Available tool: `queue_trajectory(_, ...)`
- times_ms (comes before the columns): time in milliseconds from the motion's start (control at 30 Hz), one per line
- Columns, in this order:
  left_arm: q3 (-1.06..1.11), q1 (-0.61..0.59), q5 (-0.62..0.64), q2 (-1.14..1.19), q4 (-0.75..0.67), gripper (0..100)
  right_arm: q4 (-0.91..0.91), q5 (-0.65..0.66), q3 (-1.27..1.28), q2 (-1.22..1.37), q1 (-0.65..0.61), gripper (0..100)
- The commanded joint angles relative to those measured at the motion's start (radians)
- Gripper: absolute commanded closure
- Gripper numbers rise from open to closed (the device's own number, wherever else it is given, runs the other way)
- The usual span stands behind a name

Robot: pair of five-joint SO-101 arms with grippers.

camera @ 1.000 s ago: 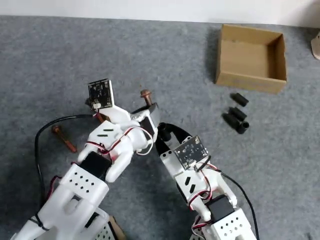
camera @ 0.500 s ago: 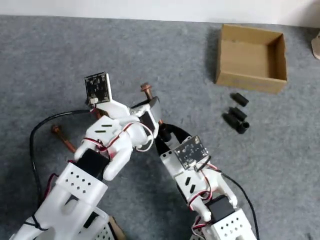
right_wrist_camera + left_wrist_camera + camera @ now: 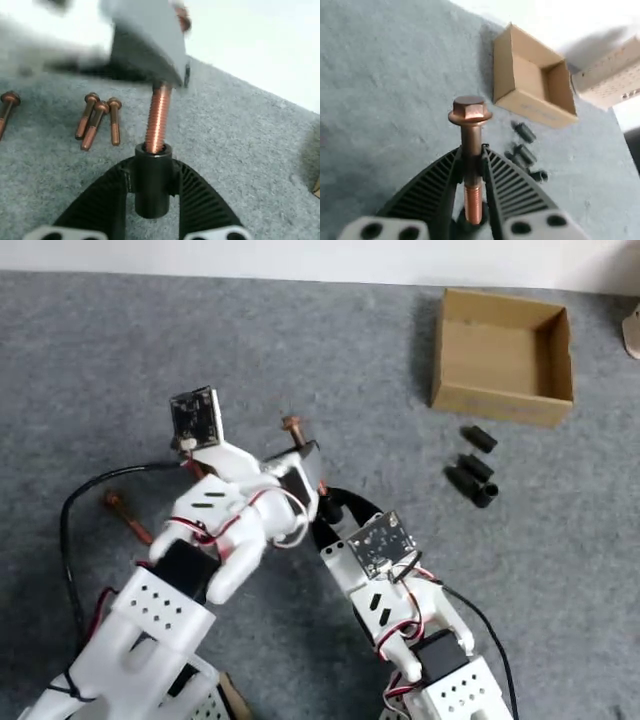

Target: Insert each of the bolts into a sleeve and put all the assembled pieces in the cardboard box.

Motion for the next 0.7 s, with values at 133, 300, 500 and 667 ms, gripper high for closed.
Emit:
queue_trajectory(133,-0.041,0.054,-0.029,-0.033,0.015,99,-0.002,0.000,0.130,-0.015,-0.007,99.3)
queue_trajectory(300,0.001,0.047,-0.143,-0.038,0.011,99,-0.004,0.064,0.130,-0.015,-0.004,99.3)
queue_trajectory(500,0.114,0.094,-0.279,-0.191,0.009,99,-0.004,0.061,0.122,-0.016,0.064,99.3)
queue_trajectory(667,0.205,0.159,-0.284,-0.366,0.009,99,-0.005,-0.017,0.119,-0.018,0.128,99.3)
